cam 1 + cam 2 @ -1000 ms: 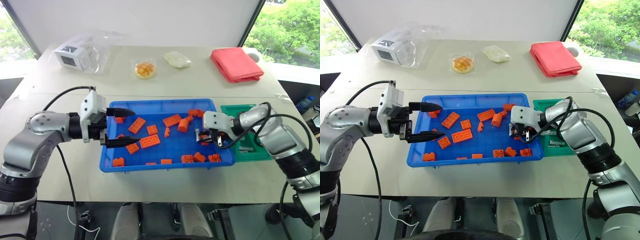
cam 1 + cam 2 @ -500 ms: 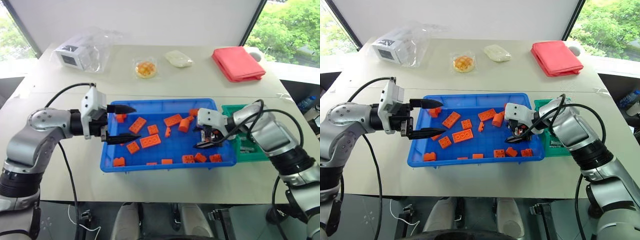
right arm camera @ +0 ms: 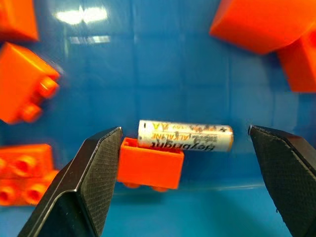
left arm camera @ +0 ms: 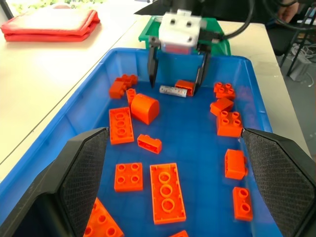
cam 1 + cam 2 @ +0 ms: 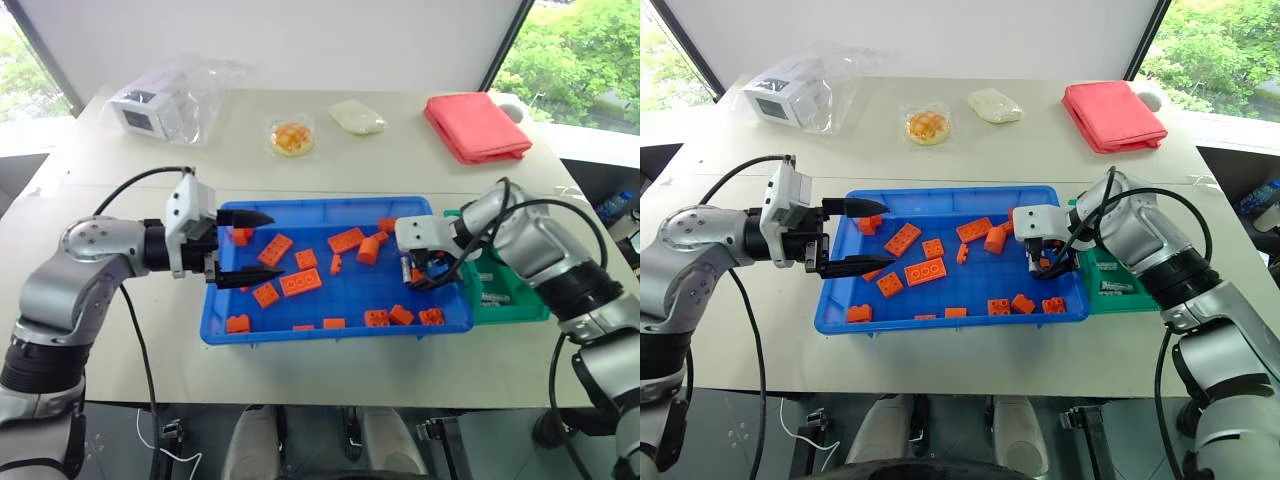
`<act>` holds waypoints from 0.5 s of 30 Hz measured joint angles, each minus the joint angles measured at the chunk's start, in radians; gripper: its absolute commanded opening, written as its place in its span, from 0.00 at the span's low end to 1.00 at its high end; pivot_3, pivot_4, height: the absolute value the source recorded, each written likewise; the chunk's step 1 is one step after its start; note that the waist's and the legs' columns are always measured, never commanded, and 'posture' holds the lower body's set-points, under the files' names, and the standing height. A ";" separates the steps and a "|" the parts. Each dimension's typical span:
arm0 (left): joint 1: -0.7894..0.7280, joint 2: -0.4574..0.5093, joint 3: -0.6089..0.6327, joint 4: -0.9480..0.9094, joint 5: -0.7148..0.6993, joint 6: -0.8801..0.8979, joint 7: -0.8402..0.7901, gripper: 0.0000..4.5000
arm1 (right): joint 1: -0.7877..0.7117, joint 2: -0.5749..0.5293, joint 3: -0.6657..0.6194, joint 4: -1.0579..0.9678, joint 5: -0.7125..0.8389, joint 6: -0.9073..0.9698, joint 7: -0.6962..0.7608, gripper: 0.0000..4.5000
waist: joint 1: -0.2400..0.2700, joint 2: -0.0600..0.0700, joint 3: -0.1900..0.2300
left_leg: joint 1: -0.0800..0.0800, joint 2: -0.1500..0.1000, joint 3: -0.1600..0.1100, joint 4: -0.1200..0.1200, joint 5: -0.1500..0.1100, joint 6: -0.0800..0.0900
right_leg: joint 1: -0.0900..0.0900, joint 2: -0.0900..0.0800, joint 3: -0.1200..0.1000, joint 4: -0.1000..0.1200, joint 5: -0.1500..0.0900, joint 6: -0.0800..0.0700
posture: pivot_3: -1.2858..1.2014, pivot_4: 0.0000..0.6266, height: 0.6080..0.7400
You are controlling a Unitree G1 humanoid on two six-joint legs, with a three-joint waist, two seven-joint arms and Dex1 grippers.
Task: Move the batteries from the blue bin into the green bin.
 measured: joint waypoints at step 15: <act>0.027 0.000 0.002 -0.007 0.000 -0.010 0.010 1.00 | -0.008 0.055 -0.024 0.025 -0.012 0.066 0.071 0.50 | 0.000 0.000 0.000 | 0.000 0.000 0.000 0.000 0.000 0.000 | 0.000 0.000 0.000 0.000 0.001 0.001 | 0.52 0.24 0.95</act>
